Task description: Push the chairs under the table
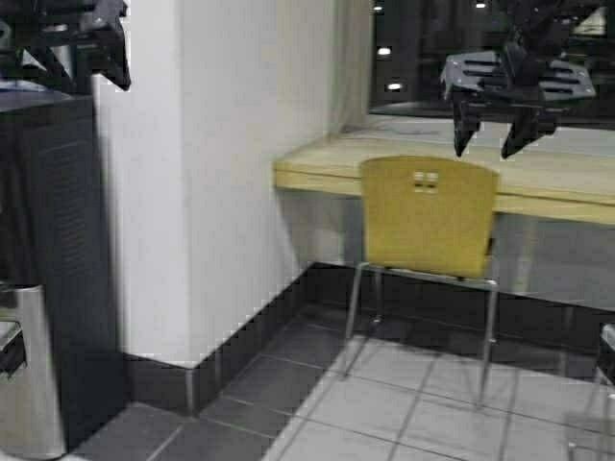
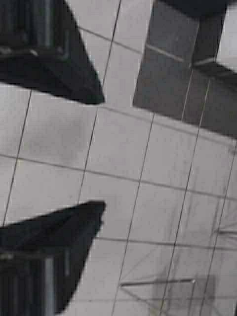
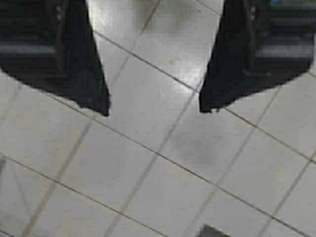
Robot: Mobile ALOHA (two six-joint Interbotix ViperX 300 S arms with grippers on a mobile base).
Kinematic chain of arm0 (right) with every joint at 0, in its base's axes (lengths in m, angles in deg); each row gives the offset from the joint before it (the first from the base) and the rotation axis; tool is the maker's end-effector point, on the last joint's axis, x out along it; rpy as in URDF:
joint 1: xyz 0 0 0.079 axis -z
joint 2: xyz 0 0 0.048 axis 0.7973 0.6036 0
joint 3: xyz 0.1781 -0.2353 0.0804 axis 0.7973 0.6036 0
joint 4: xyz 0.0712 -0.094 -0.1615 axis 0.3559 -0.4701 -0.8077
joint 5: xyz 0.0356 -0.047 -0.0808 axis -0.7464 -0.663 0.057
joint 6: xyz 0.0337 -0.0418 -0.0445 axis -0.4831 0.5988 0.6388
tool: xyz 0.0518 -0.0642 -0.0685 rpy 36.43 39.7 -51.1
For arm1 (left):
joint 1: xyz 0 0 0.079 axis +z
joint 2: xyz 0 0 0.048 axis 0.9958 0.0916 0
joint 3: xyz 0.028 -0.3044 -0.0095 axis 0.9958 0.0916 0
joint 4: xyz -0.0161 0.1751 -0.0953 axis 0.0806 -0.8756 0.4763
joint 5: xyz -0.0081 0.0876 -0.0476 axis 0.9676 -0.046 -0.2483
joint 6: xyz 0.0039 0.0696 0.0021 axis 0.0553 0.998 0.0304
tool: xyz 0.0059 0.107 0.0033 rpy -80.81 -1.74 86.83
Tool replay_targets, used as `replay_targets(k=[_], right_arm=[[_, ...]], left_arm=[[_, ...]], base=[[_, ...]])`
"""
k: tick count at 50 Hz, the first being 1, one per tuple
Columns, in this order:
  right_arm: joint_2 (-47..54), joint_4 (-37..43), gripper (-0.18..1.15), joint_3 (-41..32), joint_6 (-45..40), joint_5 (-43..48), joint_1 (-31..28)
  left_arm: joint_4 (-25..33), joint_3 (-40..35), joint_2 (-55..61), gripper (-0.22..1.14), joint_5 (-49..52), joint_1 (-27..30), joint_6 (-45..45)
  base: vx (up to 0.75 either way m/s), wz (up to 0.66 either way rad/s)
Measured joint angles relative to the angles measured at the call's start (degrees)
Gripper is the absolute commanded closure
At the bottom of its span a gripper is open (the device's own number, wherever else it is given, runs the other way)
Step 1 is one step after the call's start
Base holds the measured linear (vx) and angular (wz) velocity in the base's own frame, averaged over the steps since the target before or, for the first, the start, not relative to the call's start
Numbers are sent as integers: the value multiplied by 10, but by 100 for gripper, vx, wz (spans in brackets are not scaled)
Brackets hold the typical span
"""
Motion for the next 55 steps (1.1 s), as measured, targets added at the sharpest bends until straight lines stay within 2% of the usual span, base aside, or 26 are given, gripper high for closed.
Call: replay_targets(k=[16, 55], right_arm=[[4, 4, 7, -1, 0, -6, -4], [21, 22, 7, 4, -1, -15, -4]], left_arm=[[-4, 0, 13, -2, 1, 1, 0], [-2, 0, 27, -2, 7, 0, -11]], base=[[0, -33], [5, -49]])
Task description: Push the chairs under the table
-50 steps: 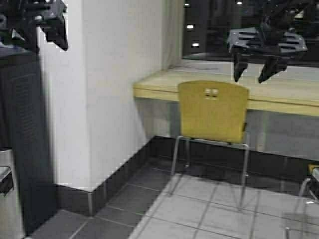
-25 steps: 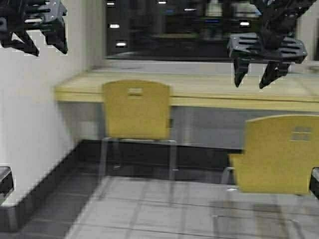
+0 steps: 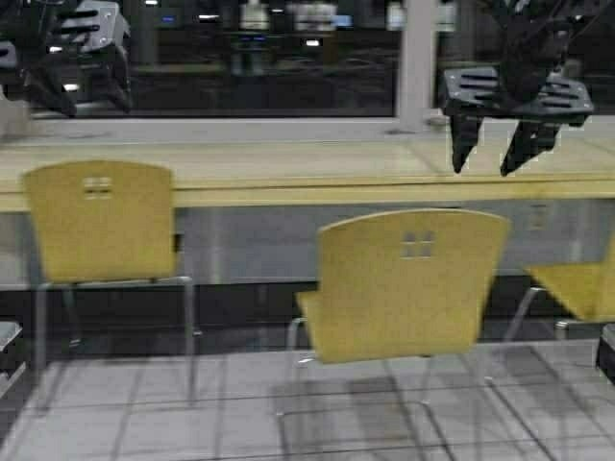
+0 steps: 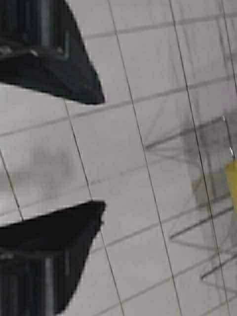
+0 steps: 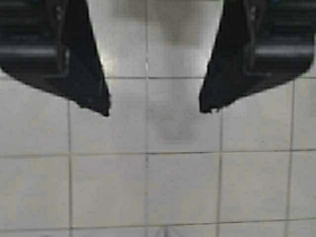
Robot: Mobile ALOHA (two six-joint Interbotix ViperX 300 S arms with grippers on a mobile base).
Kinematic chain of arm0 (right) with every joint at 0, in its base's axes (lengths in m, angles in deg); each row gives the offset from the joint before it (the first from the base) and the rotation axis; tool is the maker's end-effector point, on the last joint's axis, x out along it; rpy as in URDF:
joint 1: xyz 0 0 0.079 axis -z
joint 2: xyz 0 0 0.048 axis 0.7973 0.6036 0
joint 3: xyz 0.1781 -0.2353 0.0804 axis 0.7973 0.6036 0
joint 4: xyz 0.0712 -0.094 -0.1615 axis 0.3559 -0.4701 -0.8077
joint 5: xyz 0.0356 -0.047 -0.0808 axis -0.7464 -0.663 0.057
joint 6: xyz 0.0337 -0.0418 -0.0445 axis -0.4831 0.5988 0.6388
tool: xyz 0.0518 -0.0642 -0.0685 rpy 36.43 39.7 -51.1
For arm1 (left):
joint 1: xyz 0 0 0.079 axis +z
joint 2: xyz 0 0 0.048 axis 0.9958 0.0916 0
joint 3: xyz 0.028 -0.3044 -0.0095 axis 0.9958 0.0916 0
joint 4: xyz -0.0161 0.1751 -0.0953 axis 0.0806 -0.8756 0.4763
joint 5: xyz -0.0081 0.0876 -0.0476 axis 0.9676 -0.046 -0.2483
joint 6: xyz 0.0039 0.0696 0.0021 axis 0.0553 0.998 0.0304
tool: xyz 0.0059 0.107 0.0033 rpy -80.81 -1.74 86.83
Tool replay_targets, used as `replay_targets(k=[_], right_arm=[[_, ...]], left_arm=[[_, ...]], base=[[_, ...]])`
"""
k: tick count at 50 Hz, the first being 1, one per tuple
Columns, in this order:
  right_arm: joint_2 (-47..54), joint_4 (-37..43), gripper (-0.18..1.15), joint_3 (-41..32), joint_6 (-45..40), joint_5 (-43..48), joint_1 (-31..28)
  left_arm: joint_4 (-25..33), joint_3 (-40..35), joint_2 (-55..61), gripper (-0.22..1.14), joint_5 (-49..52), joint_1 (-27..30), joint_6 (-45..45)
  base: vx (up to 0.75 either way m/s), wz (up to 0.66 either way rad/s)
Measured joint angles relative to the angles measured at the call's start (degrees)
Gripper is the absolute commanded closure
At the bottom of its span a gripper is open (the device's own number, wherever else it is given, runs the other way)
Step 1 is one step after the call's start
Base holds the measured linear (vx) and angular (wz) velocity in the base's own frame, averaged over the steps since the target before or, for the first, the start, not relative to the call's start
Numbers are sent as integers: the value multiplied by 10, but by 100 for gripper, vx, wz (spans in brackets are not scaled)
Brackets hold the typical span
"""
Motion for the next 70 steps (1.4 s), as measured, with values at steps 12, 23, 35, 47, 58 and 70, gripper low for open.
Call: replay_targets(k=[12, 23, 35, 47, 58, 70], right_arm=[[21, 33, 7, 1, 0, 1, 2], [27, 74, 7, 4, 0, 2, 3], [28, 115, 7, 6, -1, 11, 3], [29, 133, 7, 6, -4, 17, 2], [29, 134, 7, 6, -4, 18, 0], [29, 134, 7, -1, -1, 18, 4]], left_arm=[[1, 0, 1, -2, 2, 0, -3], [1, 0, 0, -2, 13, -1, -10], [2, -2, -1, -2, 24, -1, -17], [2, -4, 4, -2, 26, 0, -13], [1, -8, 21, -2, 26, 1, -14], [1, -10, 24, -2, 27, 1, -14]], base=[[10, -33], [17, -23], [22, -10], [26, -3], [29, 2], [28, -2]])
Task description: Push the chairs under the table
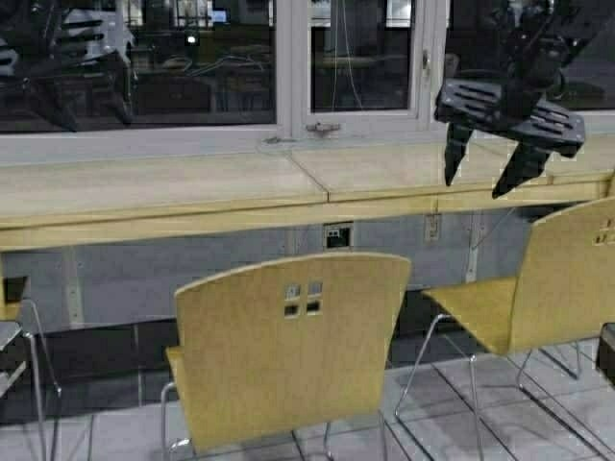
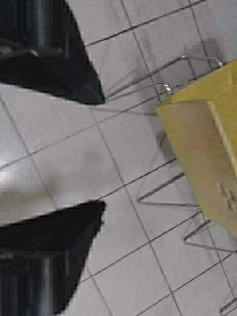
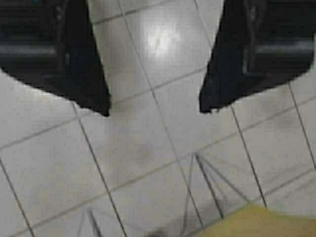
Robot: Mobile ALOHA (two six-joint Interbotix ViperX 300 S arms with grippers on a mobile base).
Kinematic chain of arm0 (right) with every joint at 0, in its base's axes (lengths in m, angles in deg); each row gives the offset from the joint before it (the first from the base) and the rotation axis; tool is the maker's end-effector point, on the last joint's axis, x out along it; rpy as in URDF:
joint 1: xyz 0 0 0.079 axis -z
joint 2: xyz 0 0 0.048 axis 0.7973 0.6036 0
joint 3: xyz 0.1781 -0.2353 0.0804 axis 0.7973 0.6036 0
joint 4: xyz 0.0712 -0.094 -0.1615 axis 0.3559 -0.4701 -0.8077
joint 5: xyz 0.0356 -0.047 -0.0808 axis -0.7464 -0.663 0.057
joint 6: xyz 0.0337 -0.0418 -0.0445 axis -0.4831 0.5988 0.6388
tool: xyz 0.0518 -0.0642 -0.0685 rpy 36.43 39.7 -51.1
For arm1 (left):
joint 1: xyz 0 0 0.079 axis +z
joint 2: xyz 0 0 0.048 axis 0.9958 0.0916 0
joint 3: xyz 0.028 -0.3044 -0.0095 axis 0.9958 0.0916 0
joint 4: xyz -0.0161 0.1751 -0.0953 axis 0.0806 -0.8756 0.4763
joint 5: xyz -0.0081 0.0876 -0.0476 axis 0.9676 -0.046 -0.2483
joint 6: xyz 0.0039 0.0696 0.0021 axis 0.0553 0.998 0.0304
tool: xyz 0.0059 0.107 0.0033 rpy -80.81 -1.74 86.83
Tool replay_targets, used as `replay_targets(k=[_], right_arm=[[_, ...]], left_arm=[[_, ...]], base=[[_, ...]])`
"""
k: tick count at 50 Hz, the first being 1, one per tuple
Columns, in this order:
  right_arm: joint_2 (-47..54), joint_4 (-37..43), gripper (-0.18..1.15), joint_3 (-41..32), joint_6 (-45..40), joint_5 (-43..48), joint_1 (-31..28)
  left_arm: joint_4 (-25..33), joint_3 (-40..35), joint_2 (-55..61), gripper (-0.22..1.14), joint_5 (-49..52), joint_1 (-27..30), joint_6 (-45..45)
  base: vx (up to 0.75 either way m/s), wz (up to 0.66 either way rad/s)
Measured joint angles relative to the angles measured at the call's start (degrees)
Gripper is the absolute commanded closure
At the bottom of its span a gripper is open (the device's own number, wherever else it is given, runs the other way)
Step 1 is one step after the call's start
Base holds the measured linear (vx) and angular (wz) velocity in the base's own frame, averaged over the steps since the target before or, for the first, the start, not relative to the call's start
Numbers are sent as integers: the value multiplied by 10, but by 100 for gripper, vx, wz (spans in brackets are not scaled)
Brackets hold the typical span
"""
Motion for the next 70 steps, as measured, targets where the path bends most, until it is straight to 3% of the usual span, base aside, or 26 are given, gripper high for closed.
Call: replay_targets(k=[15, 30, 37, 46, 56, 63, 70], right_arm=[[-1, 0, 7, 0, 3, 0, -4], [-1, 2, 7, 15, -9, 2, -4], [2, 17, 7, 19, -27, 12, -1], [18, 66, 7, 18, -71, 33, -2], [49, 134, 7, 4, -123, 49, -3], [73, 195, 7, -3, -152, 74, -4], [106, 229, 7, -19, -156, 77, -3]], left_arm=[[3, 1, 6, -2, 15, 2, -11], [62, 13, 13, -2, 23, 1, -81], [143, 18, 25, -2, 3, -20, -134], [280, 19, 69, -2, -85, -101, -182], [455, -5, 234, -2, -177, -182, -241], [533, -60, 361, -2, -221, -253, -289], [563, -110, 453, -2, -243, -285, -344]], base=[[31, 1], [22, 0], [16, 1], [10, 4], [6, 7], [5, 4], [3, 2]])
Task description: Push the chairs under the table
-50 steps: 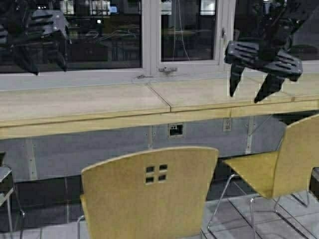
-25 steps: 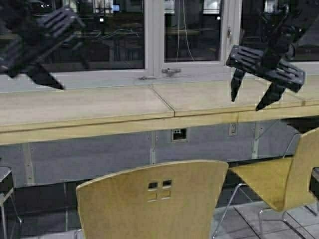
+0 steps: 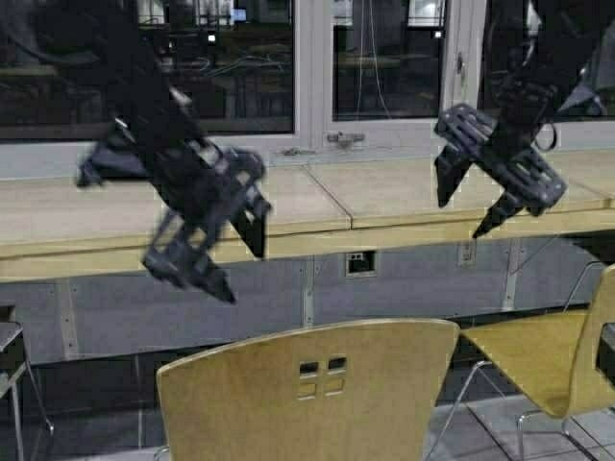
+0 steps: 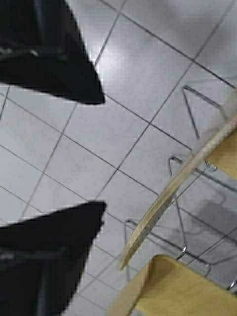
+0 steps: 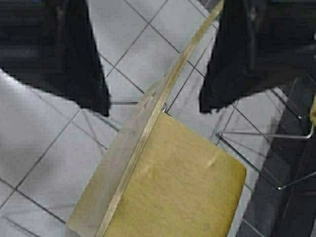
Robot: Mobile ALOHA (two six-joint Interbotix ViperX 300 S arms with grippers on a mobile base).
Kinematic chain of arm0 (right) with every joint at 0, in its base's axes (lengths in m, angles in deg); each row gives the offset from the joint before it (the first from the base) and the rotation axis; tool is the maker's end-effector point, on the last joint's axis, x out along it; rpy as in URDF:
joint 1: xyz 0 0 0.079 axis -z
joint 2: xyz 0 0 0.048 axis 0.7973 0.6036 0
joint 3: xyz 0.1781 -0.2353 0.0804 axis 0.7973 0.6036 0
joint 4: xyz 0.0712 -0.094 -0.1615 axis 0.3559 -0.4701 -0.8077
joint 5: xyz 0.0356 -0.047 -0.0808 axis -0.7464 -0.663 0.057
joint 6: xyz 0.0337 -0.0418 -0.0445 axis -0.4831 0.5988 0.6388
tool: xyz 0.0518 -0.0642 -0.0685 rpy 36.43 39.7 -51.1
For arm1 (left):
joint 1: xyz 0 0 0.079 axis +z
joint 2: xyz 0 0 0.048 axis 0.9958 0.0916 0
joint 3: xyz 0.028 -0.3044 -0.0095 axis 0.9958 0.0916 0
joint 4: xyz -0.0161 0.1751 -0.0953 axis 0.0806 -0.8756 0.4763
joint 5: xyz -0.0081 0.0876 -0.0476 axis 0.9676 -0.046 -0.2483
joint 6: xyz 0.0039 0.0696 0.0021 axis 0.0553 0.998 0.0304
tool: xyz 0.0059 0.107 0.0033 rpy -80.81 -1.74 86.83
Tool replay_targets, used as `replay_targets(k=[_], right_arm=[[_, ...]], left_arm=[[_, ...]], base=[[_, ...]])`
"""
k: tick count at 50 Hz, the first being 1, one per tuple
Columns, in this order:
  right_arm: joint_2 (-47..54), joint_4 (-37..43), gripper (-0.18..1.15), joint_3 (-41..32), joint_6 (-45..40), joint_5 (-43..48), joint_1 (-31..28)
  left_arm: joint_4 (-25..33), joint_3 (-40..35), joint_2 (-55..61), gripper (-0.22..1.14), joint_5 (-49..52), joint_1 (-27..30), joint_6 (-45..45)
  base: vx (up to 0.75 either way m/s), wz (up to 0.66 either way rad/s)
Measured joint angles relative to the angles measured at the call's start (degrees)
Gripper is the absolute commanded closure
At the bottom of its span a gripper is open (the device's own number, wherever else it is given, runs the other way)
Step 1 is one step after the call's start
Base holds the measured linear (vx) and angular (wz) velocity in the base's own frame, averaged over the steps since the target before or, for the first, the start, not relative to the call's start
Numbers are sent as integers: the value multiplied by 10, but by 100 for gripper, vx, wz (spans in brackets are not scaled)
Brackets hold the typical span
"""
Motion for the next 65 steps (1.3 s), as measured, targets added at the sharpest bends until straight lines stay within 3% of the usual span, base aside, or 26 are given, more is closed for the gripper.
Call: replay_targets(k=[12, 29, 65], right_arm=[[63, 18, 7, -46, -5, 0, -8], [158, 45, 7, -101, -6, -4, -38], [269, 91, 7, -150, -8, -19, -34]], left_arm=[[9, -19, 65, -2, -52, 2, -111], [10, -48, 138, -2, -77, 1, -192], [10, -153, 267, -2, -86, 22, -246]], base=[[3, 3], [2, 3], [2, 3]])
